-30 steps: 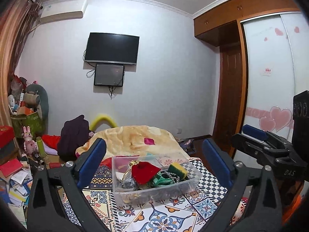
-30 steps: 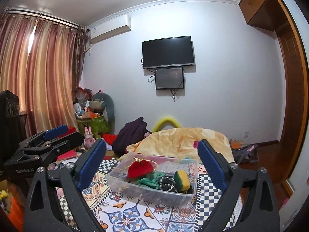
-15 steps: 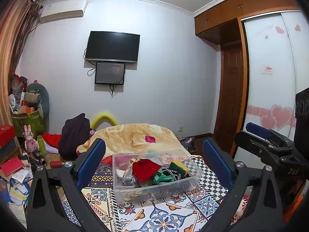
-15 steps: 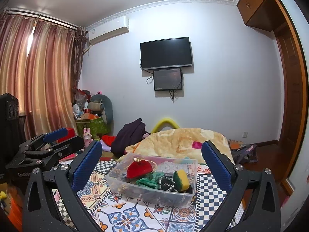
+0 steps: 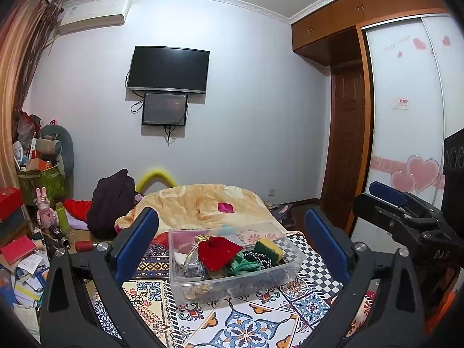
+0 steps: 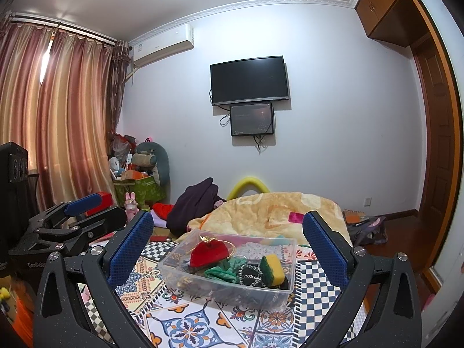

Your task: Organize soft objects

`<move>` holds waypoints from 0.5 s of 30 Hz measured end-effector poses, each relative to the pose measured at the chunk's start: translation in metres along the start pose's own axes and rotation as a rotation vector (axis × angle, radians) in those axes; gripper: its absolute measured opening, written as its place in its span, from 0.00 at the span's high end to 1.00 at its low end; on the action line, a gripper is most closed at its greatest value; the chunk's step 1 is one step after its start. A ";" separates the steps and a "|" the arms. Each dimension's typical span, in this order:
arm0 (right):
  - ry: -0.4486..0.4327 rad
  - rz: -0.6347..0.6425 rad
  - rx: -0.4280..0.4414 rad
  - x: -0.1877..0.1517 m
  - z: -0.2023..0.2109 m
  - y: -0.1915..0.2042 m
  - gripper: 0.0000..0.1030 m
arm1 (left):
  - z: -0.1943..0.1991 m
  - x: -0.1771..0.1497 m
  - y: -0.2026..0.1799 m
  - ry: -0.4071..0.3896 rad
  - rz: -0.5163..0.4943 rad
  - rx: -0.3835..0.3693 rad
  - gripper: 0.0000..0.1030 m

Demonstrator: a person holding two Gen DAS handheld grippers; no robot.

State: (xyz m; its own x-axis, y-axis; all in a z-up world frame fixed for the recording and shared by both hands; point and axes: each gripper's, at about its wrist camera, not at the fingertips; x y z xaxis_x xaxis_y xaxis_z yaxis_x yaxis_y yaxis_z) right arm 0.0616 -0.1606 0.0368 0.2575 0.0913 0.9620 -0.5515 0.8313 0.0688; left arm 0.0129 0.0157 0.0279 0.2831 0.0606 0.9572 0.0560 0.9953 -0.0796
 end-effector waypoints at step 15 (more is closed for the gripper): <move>-0.001 0.001 0.004 -0.001 0.001 -0.003 0.00 | -0.001 -0.002 -0.002 0.001 0.000 -0.003 0.00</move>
State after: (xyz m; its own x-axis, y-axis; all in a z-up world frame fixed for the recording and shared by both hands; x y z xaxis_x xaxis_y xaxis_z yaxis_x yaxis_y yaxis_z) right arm 0.0619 -0.1636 0.0362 0.2561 0.0918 0.9623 -0.5547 0.8292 0.0685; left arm 0.0132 0.0138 0.0263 0.2837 0.0605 0.9570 0.0589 0.9950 -0.0804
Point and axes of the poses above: each gripper's, at about its wrist camera, not at the fingertips, and z roughly against the way its jaws point, y to its left, x to its top, and after that the axes turned 7 degrees about y, right-handed
